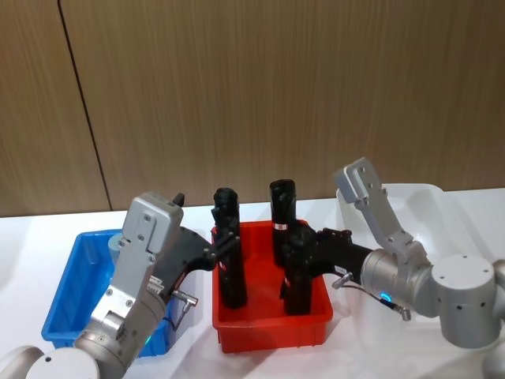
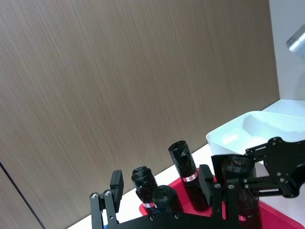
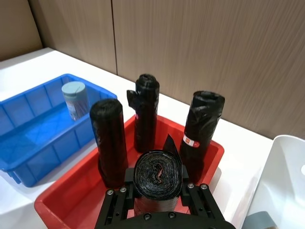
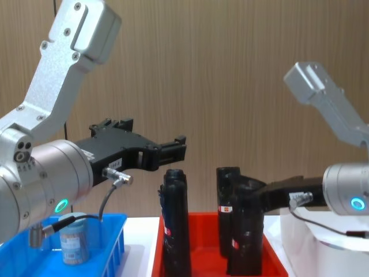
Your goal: Pick the cotton swabs from the blue box and place them into the white box.
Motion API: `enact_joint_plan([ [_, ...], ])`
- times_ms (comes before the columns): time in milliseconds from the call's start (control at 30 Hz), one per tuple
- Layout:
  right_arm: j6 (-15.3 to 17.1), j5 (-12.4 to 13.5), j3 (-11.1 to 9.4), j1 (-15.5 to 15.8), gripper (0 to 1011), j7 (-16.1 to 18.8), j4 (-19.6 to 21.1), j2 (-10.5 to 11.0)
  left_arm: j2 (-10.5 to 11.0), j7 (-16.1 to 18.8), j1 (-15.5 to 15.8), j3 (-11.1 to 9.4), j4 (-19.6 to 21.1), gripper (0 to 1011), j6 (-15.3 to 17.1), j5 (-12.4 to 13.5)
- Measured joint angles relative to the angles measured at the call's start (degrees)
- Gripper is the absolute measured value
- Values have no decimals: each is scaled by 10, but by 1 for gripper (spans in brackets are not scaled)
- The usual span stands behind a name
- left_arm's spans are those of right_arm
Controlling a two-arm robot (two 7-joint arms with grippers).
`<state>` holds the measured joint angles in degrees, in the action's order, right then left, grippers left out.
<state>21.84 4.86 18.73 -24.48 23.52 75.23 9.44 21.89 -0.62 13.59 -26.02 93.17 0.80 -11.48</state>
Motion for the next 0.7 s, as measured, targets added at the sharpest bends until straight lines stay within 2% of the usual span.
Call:
enact_joint_plan([
  [700, 3, 27, -23, -2, 509, -4, 71, 18, 0, 0, 0, 0, 0, 1004, 0, 0],
])
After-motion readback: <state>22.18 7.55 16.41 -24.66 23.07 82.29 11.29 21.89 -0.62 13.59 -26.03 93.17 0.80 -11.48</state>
